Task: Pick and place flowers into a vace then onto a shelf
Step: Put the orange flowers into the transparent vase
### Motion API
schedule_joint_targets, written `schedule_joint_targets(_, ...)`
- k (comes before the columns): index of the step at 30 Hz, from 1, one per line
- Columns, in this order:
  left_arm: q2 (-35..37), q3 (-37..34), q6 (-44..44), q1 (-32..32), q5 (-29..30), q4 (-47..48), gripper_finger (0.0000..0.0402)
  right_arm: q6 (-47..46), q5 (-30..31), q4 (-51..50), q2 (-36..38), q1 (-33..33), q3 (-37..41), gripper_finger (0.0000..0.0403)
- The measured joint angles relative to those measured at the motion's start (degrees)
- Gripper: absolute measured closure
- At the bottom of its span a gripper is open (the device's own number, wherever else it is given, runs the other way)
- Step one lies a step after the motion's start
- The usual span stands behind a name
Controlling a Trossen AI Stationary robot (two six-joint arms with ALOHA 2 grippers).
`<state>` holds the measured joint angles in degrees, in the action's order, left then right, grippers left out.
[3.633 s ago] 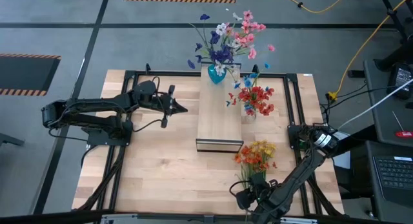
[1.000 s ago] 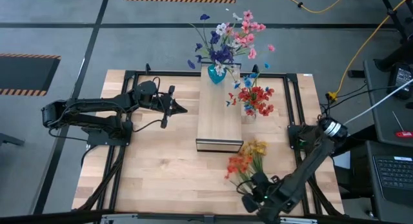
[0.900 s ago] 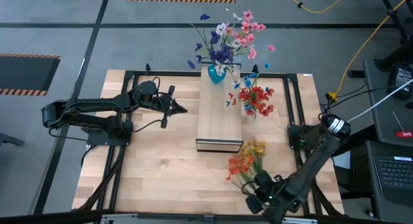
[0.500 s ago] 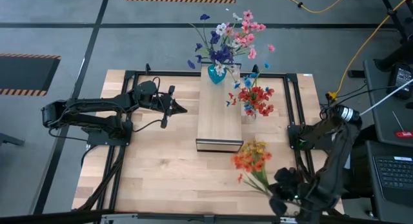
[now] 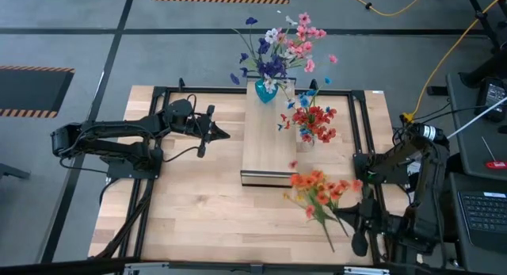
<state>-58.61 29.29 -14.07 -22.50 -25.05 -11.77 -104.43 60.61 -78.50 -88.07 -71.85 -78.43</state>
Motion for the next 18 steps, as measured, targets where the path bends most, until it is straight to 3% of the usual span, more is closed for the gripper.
schedule_joint_targets(7, 0.0, -0.01, -0.03, 0.0, -0.01, 0.0, 0.0399, -0.83, 8.42, -6.8, 0.0, 0.87, 0.0, 0.0401)
schedule_joint_targets(11, 0.0, 0.0, -0.03, 0.0, -0.03, 0.0, 0.04, -5.68, 9.62, -11.5, 0.0, 3.2, 0.26, 0.0401)
schedule_joint_targets(15, 0.0, 0.01, -0.06, 0.01, -0.03, -0.02, 0.0396, -7.9, 11.45, -11.5, 1.98, 5.57, 5.76, 0.0401)
schedule_joint_targets(18, 0.0, 0.0, -0.11, 0.02, -0.04, -0.16, 0.0394, -12.56, 16.1, -11.52, 5.55, 5.95, 12.01, 0.0401)
